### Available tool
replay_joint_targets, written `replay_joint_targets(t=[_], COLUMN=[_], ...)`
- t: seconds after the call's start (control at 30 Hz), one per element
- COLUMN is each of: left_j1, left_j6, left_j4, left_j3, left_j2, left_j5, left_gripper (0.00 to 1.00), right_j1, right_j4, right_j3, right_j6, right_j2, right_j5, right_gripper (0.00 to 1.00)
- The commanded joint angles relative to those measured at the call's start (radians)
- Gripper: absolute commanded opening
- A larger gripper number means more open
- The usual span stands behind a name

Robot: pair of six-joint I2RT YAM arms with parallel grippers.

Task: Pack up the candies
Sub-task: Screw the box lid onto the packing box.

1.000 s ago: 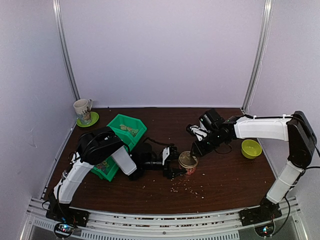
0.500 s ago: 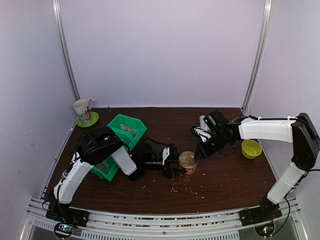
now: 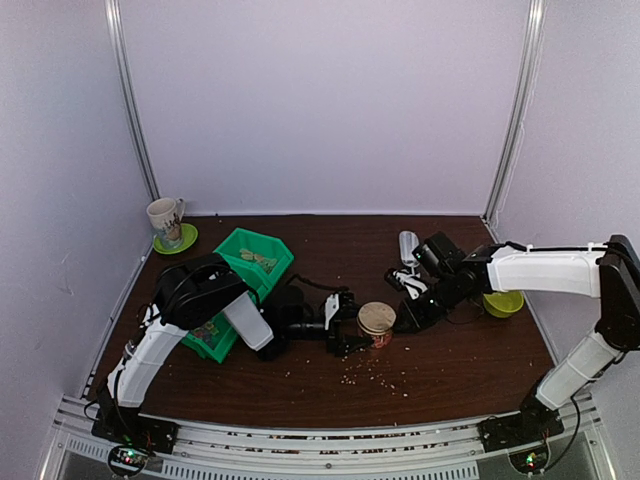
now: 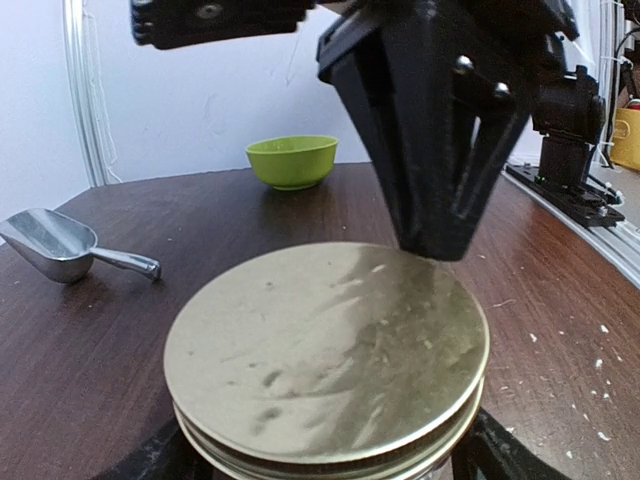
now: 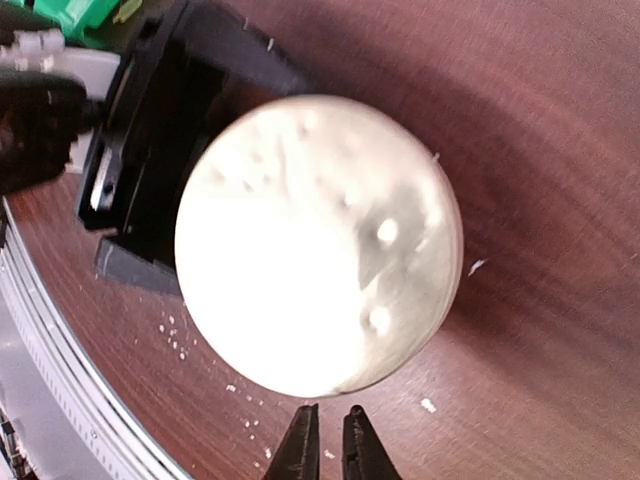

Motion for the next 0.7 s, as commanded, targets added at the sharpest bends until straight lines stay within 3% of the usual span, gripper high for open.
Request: replay_joint_targets(t=[0.0,0.1,0.2,0.33,0.5,0.67], left_j1=[0.007,0.008,0.007,0.007,0.008,0.007], left_j6=[0.07,0.071,0.072,0.073,0.075,0.076], left_j4=[-0.179,-0.177,-0.176,-0.174,-0.172,-0.168], left_j3=[-0.035,-0.036,-0.036,-0.036,-0.039,-0.044], left_j2=[0.091,0.091,0.092,0.093,0.091,0.09], left_j5=[-0.07,-0.066,-0.063,-0.063,-0.065,-0.066], left_gripper=[0.79,0.8,0.8,0.8,0.8,0.8], right_j1=[0.042,0.052,0.052,0.061,0.09,0.098], right_j4=[-0.077,-0.098,-0.094,-0.043,-0.016,0.045], right_j3=[-0.005,0.02,0.061,0.124,0.213,0.195], right_j6=[-0.026,-0.063,-0.081,-0.077,-0.062,-0.023], right_j2=[-0.032,-0.073,-0.104,-0.094,0.036,0.134], right_j5=[0.02,0.126,0.191,0.182,0.151,0.085], right_gripper=[0.14,0.22,0.22,0.18,0.15,0.13])
